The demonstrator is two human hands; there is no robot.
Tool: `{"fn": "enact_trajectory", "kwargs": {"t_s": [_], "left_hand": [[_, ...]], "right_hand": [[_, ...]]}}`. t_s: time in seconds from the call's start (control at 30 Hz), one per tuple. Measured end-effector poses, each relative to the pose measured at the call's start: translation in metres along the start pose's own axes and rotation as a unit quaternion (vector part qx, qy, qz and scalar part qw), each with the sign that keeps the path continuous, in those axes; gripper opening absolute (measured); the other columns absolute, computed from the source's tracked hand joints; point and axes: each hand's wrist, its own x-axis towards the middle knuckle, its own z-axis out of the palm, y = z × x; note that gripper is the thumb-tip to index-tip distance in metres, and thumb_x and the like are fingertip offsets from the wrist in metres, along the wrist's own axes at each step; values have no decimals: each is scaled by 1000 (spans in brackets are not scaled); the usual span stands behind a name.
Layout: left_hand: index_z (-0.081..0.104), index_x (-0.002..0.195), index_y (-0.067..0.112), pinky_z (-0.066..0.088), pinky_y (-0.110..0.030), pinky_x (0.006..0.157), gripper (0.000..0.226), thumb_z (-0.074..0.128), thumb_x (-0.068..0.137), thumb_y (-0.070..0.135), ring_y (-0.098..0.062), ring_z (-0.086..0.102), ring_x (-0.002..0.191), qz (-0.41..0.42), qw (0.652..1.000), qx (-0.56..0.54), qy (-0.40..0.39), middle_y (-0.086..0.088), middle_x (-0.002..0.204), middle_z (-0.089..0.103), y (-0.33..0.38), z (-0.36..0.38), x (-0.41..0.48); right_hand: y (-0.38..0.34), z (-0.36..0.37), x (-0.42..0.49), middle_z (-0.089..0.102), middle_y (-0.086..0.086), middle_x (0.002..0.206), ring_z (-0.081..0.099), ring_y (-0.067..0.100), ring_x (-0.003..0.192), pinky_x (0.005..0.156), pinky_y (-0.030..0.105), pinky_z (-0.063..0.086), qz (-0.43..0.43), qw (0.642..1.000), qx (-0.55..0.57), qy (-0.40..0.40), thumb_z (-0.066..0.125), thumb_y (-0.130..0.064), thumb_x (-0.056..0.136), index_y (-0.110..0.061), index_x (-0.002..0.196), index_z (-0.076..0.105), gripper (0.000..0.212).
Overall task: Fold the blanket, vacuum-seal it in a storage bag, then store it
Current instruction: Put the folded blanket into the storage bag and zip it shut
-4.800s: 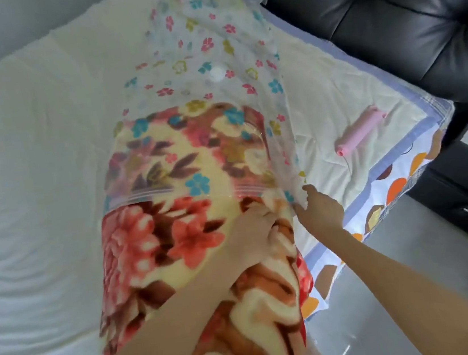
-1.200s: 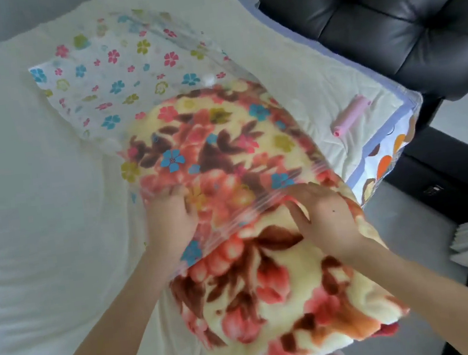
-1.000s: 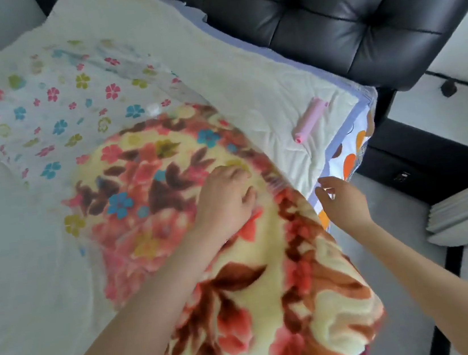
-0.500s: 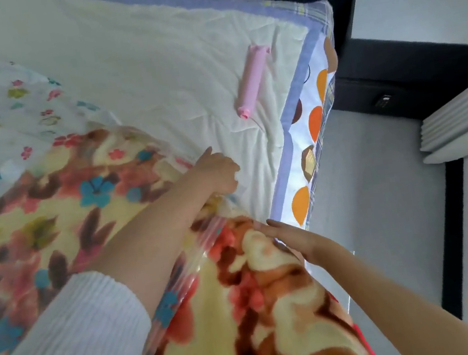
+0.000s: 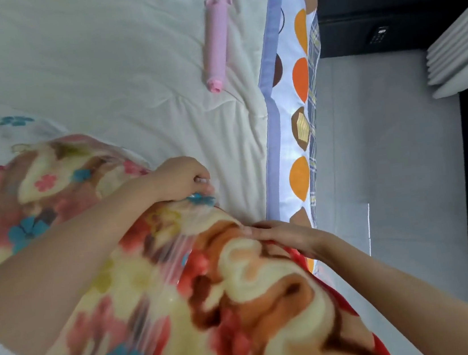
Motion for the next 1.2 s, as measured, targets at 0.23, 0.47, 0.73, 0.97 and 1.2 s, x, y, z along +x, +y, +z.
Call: {"fn": "enact_trajectory", "kwargs": {"t_s": [0.23,0.47,0.73,0.97,1.2], "left_hand": [[64,73,-2,35,-30,64,51,53,74,47,-26,55,71,23,995,-74,58,-13,68,57,29,13,-81],[65,66,11,31,-20,64,41,50,80,46,-6,49,71,106,985,-128,45,11,59,47,92,86,-172],[74,70,15,36,-12,66,43,49,81,48,-1,49,71,93,974,-139,154,5,63,65,94,94,-234],[76,80,19,40,-15,74,29,53,84,37,-3,54,74,122,960,-79,240,11,73,70,111,104,-311],[67,112,9,23,-25,110,36,46,86,22,-20,57,116,80,956,-4,281,-6,116,67,122,175,-312]], "right_hand": [[8,81,-33,58,-13,77,59,10,81,78,27,47,-107,961,-220,126,71,-45,73,-34,82,58,20],[65,137,-60,67,-1,76,63,12,74,78,41,52,-162,959,-46,228,76,-29,69,-25,79,59,21],[61,126,-46,62,7,82,61,28,69,63,34,48,-454,750,-424,230,42,-35,95,-8,106,69,39],[60,154,-79,51,8,64,45,24,52,56,29,38,-570,589,-542,185,45,-13,90,-2,67,61,30],[80,179,-99,63,9,81,59,26,65,55,31,51,-477,618,-583,224,49,-21,75,-5,106,52,35]]}}
